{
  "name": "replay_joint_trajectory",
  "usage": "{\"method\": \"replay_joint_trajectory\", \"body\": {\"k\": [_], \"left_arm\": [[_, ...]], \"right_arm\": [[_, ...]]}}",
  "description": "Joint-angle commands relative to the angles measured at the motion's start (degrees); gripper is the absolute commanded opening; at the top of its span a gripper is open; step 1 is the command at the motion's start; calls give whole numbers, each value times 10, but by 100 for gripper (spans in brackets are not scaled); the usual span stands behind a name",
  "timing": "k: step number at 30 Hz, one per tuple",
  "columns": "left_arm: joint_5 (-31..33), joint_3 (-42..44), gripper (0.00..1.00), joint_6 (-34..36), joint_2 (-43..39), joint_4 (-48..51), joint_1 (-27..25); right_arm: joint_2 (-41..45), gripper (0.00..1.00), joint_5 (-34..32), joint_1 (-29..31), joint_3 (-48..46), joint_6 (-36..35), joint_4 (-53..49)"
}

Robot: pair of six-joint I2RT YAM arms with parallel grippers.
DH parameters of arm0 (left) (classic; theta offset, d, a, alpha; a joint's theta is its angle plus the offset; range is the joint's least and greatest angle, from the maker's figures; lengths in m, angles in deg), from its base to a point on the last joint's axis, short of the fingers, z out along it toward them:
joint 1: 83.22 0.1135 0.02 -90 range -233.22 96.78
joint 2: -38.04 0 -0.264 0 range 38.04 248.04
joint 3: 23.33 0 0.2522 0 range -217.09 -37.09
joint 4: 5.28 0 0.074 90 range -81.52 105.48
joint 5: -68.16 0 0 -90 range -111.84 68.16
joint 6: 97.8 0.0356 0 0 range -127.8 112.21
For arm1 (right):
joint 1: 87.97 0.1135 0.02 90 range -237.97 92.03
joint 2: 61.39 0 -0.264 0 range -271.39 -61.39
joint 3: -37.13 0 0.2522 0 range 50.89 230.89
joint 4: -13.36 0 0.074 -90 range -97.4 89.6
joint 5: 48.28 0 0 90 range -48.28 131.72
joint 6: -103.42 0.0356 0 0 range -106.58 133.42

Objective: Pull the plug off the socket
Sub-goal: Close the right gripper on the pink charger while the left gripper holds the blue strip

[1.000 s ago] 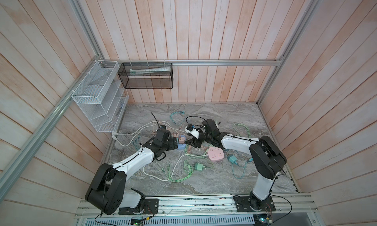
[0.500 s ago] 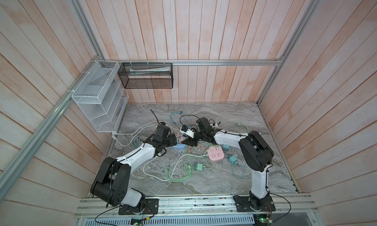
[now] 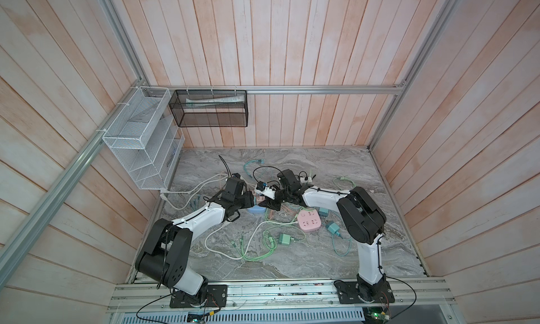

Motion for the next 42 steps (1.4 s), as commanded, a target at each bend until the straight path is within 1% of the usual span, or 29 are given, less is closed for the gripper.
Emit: {"method": "replay_joint_trajectory", "body": {"k": [1, 7, 14, 20, 24, 33, 42], "left_arm": [[0, -8, 66, 14, 21, 6, 2], [0, -7, 65, 14, 27, 8, 2], [-1, -2, 65, 16, 22, 8, 2], [0, -1, 65, 18, 20, 10, 2], [1, -3, 64, 19, 23, 13, 2], [5, -9, 62, 22, 38, 27, -5], [17, -10, 61, 23, 52, 40, -17]], "right_arm": [[-12, 34, -3, 11, 11, -3, -30], [-24, 34, -28, 18, 23, -7, -43], [-37, 34, -23, 20, 36, -7, -55], [-36, 19, -19, 20, 37, -5, -56], [-32, 16, -19, 20, 37, -7, -61], [-6, 1, -47, 24, 43, 37, -45], [16, 0, -67, 25, 57, 67, -37]]}}
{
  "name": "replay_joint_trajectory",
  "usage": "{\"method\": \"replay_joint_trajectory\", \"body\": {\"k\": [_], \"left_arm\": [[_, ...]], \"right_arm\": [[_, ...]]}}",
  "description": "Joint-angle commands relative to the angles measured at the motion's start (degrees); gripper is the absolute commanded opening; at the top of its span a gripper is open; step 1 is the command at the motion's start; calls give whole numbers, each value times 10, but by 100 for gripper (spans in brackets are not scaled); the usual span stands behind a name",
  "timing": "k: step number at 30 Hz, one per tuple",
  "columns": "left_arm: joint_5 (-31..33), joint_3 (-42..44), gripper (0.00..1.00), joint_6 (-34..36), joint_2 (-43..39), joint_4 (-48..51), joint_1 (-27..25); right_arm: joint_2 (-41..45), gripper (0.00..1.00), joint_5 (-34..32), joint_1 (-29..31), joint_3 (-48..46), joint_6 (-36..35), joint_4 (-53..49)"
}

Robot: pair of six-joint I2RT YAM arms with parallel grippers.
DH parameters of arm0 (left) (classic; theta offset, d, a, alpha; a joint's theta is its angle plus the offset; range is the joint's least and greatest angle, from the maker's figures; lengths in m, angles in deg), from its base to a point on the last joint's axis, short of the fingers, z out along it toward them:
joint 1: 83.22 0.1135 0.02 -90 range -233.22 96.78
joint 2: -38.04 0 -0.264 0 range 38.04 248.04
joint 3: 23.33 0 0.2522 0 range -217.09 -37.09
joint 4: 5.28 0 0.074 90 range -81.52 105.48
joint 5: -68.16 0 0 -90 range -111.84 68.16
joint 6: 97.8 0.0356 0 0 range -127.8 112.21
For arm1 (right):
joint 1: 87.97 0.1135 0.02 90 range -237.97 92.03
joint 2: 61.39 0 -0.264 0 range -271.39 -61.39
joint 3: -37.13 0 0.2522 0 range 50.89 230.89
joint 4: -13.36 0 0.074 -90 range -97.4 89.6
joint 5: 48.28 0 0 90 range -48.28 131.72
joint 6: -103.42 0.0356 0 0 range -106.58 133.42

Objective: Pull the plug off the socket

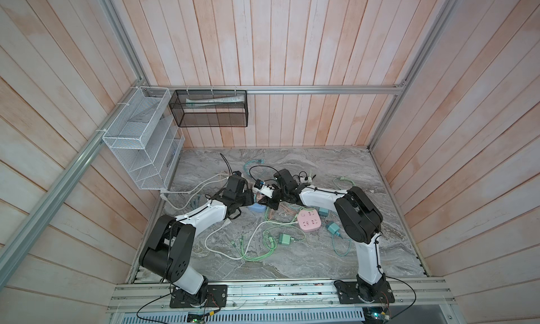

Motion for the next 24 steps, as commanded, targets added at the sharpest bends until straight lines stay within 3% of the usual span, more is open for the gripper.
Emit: {"method": "replay_joint_trajectory", "body": {"k": [1, 24], "left_arm": [[6, 11, 61, 17, 28, 52, -13], [12, 10, 61, 21, 47, 56, -23]], "right_arm": [[32, 0, -8, 13, 22, 20, 0], [46, 0, -31, 18, 20, 57, 23]]}}
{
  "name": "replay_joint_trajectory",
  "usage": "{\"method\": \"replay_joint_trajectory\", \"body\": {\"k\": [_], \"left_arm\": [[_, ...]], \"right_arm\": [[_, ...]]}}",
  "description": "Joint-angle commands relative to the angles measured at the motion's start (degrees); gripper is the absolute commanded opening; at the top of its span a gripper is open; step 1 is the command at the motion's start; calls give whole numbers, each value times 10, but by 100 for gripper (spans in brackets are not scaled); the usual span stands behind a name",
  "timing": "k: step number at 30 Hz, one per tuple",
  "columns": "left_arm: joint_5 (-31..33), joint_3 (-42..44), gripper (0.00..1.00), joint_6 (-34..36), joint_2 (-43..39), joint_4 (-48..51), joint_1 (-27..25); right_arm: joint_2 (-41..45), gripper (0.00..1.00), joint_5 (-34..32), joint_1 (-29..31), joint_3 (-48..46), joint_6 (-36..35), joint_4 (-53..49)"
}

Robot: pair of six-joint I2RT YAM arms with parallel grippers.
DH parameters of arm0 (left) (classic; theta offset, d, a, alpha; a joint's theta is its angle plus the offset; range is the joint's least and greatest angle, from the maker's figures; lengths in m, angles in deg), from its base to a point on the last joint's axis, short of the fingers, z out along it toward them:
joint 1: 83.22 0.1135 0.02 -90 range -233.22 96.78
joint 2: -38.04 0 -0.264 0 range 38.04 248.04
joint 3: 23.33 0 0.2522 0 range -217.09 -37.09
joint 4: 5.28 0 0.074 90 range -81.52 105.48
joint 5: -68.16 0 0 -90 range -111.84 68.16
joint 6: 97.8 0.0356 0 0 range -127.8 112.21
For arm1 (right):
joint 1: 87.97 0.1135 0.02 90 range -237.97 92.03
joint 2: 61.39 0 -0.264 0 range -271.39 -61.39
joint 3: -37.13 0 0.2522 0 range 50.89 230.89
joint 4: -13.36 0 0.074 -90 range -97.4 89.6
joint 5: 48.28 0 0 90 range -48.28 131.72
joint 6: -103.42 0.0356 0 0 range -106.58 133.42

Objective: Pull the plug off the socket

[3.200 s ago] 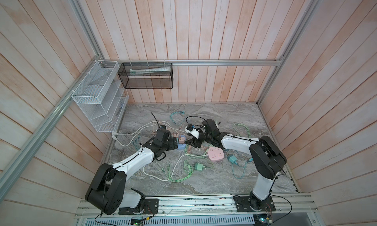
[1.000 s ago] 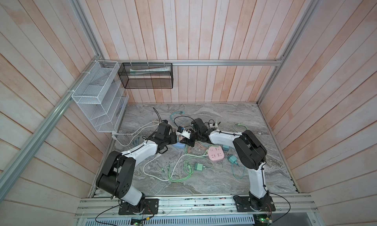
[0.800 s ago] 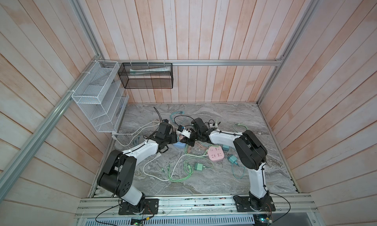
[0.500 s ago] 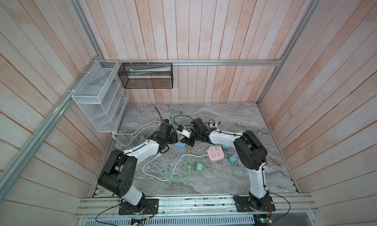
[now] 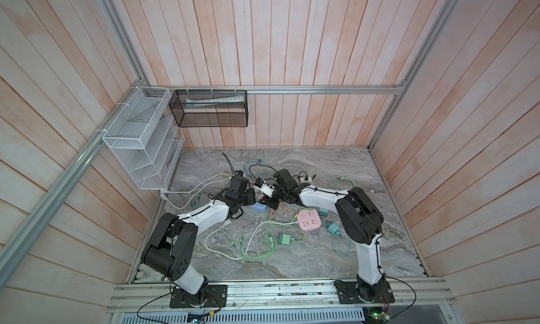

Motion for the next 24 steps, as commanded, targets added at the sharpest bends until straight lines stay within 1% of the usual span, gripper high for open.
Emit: {"method": "replay_joint_trajectory", "body": {"k": [1, 4, 12, 14, 20, 24], "left_arm": [[-11, 14, 61, 19, 38, 73, -11], [-16, 12, 61, 17, 45, 73, -11], [-19, 11, 61, 17, 49, 71, -11], [-20, 11, 61, 16, 50, 70, -11], [-25, 11, 61, 16, 50, 69, -12], [-29, 10, 61, 17, 53, 68, -12]], "right_arm": [[41, 0, -9, 19, 19, 1, 30], [45, 0, -56, 39, 13, -25, 24], [62, 0, -91, 42, -15, -11, 55], [60, 0, -88, 44, -13, -13, 56], [54, 0, -36, 45, -25, 17, 90], [52, 0, -29, 51, -32, 32, 106]]}}
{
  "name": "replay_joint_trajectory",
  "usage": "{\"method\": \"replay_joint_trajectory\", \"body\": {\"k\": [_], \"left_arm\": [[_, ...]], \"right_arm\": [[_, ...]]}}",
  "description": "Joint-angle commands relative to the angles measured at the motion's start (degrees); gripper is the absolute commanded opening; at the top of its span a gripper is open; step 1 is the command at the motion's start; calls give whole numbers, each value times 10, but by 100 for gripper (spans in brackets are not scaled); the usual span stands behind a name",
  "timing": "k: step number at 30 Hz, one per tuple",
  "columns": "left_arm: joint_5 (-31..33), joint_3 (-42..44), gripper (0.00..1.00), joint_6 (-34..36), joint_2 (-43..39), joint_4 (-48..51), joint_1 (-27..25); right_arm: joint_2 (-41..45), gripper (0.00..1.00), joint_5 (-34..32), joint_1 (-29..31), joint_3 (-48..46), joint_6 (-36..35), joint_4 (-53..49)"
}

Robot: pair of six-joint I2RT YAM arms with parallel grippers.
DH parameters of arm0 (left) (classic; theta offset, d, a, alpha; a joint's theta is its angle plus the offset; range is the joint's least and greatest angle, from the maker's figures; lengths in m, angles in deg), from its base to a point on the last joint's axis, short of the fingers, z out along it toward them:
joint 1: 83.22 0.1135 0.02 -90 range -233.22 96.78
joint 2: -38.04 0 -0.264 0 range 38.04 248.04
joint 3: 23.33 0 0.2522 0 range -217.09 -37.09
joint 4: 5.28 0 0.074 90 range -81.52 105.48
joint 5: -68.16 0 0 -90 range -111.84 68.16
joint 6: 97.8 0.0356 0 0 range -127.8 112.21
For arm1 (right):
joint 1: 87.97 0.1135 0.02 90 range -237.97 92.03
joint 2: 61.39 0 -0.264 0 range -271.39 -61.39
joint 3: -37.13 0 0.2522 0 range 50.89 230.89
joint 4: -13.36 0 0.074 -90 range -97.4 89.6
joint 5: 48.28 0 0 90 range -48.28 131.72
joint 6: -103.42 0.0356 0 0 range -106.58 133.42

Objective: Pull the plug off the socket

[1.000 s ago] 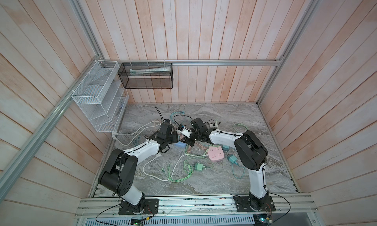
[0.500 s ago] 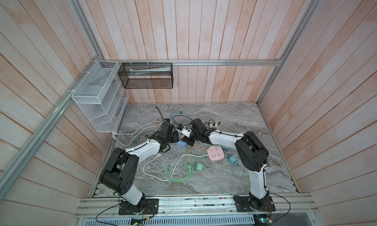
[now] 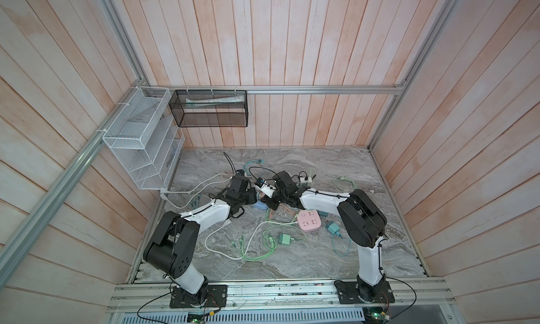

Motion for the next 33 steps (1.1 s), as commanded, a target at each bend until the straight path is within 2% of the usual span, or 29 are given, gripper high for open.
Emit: {"method": "replay_joint_trajectory", "body": {"k": [1, 5, 16, 23, 33], "left_arm": [[-22, 14, 61, 17, 42, 86, -10], [-24, 14, 61, 17, 45, 83, -10], [-28, 13, 61, 17, 50, 81, -10], [-25, 15, 61, 20, 50, 85, -11], [-21, 9, 60, 25, 60, 89, -15]], "right_arm": [[28, 0, 44, 39, 0, -5, 69], [29, 0, 5, 58, -9, -27, 69], [26, 0, -37, 67, -4, -26, 69], [33, 0, 51, 34, -3, 15, 81], [28, 0, 52, 33, 1, 18, 71]]}}
